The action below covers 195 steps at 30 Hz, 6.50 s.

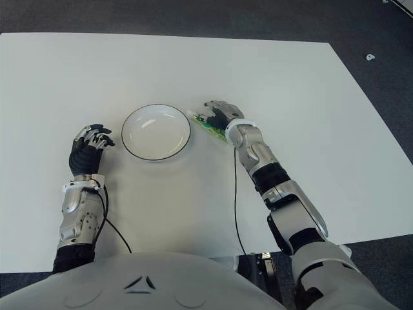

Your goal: Put the toothpaste on the table into the plate.

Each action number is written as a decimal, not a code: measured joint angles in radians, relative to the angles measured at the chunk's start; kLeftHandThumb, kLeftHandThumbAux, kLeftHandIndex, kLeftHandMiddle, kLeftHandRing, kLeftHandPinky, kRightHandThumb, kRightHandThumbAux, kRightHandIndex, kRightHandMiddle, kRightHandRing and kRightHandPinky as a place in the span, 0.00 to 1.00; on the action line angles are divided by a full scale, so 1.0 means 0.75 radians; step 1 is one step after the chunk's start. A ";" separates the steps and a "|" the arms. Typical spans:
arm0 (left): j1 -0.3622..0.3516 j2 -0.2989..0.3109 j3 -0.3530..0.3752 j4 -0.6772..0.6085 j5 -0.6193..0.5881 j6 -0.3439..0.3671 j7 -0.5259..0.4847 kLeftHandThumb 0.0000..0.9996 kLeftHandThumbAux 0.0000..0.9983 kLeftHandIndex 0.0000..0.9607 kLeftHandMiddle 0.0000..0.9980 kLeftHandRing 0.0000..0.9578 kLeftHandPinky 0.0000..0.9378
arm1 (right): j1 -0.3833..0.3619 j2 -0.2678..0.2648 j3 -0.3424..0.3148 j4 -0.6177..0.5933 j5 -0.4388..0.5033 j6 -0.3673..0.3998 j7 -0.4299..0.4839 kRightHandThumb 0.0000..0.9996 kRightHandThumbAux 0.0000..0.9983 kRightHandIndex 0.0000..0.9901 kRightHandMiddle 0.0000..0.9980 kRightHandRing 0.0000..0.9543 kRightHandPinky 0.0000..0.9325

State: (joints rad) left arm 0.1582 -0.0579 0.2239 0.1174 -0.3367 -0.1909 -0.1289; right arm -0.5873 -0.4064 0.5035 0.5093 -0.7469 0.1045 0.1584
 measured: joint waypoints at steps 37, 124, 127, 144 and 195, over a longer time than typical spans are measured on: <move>0.053 -0.006 -0.009 -0.024 -0.014 -0.010 -0.001 0.84 0.68 0.43 0.49 0.61 0.59 | -0.288 0.212 0.204 0.684 -0.124 0.028 -0.257 0.60 0.13 0.00 0.00 0.00 0.00; 0.081 -0.013 -0.010 -0.066 0.001 0.027 0.029 0.84 0.68 0.44 0.48 0.61 0.58 | 0.027 0.160 0.383 0.103 -0.479 0.322 -0.257 0.54 0.24 0.00 0.00 0.00 0.00; 0.081 -0.013 -0.010 -0.067 0.000 0.027 0.029 0.84 0.68 0.44 0.48 0.60 0.58 | 0.024 0.161 0.384 0.112 -0.484 0.320 -0.271 0.54 0.24 0.00 0.00 0.00 0.00; 0.082 -0.012 -0.011 -0.078 -0.010 0.020 0.029 0.84 0.68 0.45 0.48 0.60 0.57 | 0.023 0.146 0.400 0.115 -0.521 0.320 -0.290 0.54 0.21 0.00 0.00 0.00 0.00; 0.083 -0.012 -0.002 -0.074 -0.059 0.020 0.035 0.84 0.67 0.46 0.47 0.60 0.57 | -0.037 0.228 0.088 0.317 -0.159 0.076 -0.456 0.85 0.68 0.40 0.56 0.88 0.91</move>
State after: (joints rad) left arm 0.2202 -0.0669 0.2222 0.0615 -0.3810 -0.1756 -0.1027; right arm -0.6149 -0.2352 0.5691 0.7468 -0.8660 0.1618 -0.1839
